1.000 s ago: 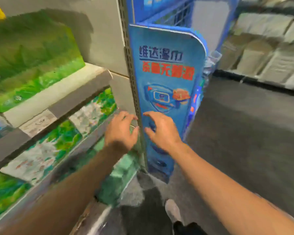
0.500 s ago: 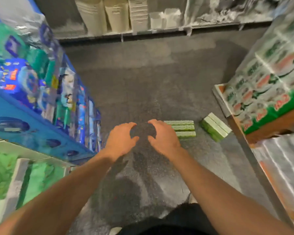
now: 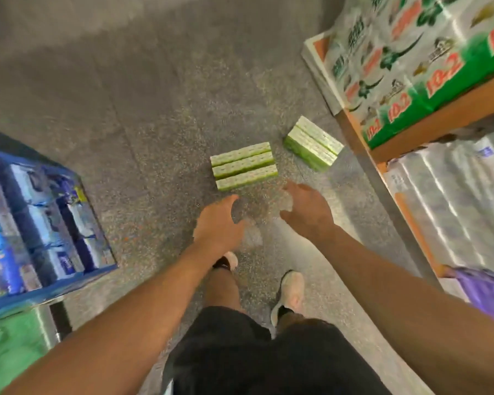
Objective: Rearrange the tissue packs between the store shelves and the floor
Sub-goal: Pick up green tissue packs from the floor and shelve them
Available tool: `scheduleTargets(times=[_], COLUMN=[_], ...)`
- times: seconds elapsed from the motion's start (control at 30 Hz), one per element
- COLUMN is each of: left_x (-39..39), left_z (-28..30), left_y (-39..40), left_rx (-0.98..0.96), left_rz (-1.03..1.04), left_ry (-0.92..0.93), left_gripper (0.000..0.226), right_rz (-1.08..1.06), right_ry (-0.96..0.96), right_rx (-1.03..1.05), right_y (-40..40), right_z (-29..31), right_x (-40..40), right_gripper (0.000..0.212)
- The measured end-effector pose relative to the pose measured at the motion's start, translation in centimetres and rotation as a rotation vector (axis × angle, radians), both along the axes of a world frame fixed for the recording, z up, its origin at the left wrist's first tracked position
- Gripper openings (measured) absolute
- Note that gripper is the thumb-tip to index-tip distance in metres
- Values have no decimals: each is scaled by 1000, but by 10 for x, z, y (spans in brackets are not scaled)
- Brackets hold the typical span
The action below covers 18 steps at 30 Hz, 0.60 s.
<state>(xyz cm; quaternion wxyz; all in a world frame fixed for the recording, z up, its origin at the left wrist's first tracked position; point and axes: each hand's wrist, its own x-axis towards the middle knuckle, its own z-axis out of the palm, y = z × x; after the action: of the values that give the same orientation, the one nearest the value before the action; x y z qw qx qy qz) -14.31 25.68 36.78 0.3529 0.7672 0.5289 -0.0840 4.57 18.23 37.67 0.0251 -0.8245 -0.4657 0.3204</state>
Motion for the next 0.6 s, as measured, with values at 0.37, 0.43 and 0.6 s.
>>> scheduleTargets(times=[0.37,0.43,0.6], left_x=[55,58,72], left_z=[-278,-339,-489], left_y=[146,156,182], left_rx=[-95,-115,-46], left_rz=[-124,-124,-149], left_ry=[183,208,264], left_gripper=[73,77,78], right_rz=[69,121,317], right_ry=[-91,-90,-116], right_rx=[-159,-181,-144], right_y=[146,162,201], right_z=[-262,-324,-478], right_x=[63,75,93], right_gripper=[53,53,54])
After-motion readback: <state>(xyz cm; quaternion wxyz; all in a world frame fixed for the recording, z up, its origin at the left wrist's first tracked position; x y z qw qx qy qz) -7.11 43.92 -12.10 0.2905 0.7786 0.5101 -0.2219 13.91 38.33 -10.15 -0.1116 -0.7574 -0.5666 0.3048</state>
